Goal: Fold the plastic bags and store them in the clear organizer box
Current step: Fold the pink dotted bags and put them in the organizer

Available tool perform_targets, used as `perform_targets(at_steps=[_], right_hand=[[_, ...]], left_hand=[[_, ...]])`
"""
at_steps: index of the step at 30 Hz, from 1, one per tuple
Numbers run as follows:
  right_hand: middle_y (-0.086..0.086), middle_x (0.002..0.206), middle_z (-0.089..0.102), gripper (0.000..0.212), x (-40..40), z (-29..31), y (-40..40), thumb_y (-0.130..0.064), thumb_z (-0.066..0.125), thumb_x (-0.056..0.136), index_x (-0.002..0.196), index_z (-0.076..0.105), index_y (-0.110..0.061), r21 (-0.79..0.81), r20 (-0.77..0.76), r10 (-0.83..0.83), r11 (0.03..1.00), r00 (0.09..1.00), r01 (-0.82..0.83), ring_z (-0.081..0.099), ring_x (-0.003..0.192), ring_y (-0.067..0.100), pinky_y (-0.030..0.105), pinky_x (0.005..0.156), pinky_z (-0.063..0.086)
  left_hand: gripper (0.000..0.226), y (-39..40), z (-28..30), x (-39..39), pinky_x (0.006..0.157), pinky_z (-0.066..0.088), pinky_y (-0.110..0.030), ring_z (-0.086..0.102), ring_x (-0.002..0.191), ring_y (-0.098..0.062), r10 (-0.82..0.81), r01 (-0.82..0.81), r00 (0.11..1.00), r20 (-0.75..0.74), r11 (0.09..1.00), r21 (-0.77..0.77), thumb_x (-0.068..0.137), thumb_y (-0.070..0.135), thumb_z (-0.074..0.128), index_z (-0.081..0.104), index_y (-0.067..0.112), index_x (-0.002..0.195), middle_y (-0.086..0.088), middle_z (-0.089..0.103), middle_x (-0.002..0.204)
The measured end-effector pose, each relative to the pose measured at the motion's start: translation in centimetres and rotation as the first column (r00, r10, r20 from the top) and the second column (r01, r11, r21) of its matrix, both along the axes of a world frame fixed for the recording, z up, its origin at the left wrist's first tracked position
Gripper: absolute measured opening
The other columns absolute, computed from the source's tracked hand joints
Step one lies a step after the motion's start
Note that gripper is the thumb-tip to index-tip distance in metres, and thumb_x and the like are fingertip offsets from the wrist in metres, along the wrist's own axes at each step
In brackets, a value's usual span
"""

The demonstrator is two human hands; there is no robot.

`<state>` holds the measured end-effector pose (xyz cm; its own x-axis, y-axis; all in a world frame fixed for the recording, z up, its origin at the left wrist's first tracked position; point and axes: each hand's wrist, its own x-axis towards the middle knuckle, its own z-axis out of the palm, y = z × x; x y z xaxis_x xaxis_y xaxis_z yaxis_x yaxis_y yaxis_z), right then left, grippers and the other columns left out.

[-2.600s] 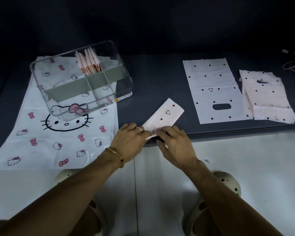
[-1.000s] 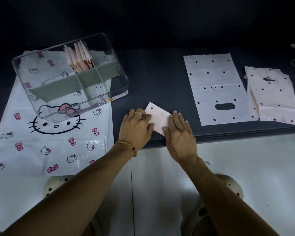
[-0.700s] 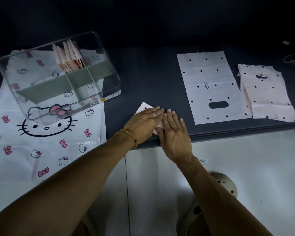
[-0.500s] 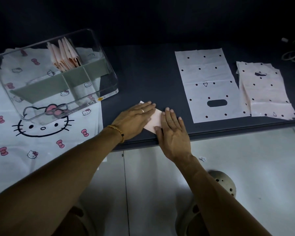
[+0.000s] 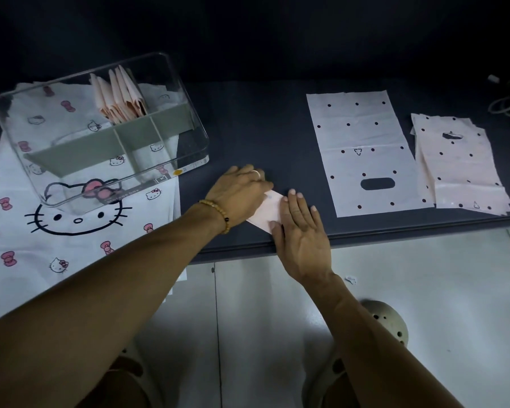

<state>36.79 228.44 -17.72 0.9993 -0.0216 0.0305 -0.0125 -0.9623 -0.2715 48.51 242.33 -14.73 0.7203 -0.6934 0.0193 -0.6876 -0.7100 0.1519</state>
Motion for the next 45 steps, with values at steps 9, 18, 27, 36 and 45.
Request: perform_targets(at_steps=[9,18,27,36,45], right_hand=[[0.005,0.159,0.016,0.054,0.7,1.1,-1.0,-0.031,0.037,0.102,0.15,0.026,-0.008,0.129,-0.097,0.061,0.99,0.993,-0.048,0.009,0.148,0.018,0.03,0.119,0.003],[-0.011,0.086,0.073,0.019,7.0,8.8,2.9,-0.03,0.071,0.083,0.1,0.067,-0.024,0.876,-0.229,-0.212,0.382,0.95,0.296,0.069,0.079,0.004,0.017,0.064,0.052],[0.001,0.059,0.068,0.02,14.5,11.1,8.8,-0.017,0.063,0.09,0.071,0.068,-0.013,0.896,-0.132,-0.229,0.389,0.964,0.215,0.059,0.048,0.006,0.018,0.045,0.047],[0.0,0.062,0.069,0.025,18.2,9.6,11.7,-0.02,0.062,0.089,0.071,0.064,-0.003,0.871,-0.084,-0.342,0.431,0.936,0.236,0.064,0.052,0.008,0.023,0.048,0.05],[0.001,0.066,0.07,0.023,21.4,10.5,15.9,-0.018,0.064,0.087,0.067,0.066,-0.006,0.85,-0.026,-0.225,0.508,0.974,0.14,0.068,0.062,0.019,0.035,0.058,0.059]], left_hand=[[0.007,-1.1,2.0,1.4,0.085,0.042,-0.033,0.055,0.104,-0.023,0.208,-0.233,0.877,-0.433,0.973,-0.005,0.088,0.016,0.056,0.056,0.023,0.089,-0.002,0.059,0.11],[0.009,5.5,7.1,1.9,0.072,0.054,-0.029,0.064,0.075,-0.016,-0.136,-0.874,0.401,-0.906,0.239,-0.423,0.088,0.004,0.061,0.066,0.001,0.095,-0.009,0.068,0.087],[0.013,10.6,8.5,6.1,0.064,0.051,-0.013,0.058,0.063,0.003,0.501,-0.782,0.548,-0.67,0.022,-0.623,0.078,0.017,0.075,0.063,0.019,0.075,0.006,0.066,0.073],[0.088,12.2,6.4,11.1,0.095,0.037,-0.046,0.046,0.114,-0.031,0.897,-0.928,0.141,-0.418,-0.028,-0.373,0.057,0.057,0.077,0.047,0.01,0.124,-0.011,0.045,0.125],[0.013,16.3,5.7,10.5,0.049,0.033,-0.019,0.059,0.074,-0.023,0.842,-0.888,0.255,-0.476,0.009,-0.46,0.077,0.021,0.068,0.069,0.016,0.089,-0.003,0.066,0.08]])
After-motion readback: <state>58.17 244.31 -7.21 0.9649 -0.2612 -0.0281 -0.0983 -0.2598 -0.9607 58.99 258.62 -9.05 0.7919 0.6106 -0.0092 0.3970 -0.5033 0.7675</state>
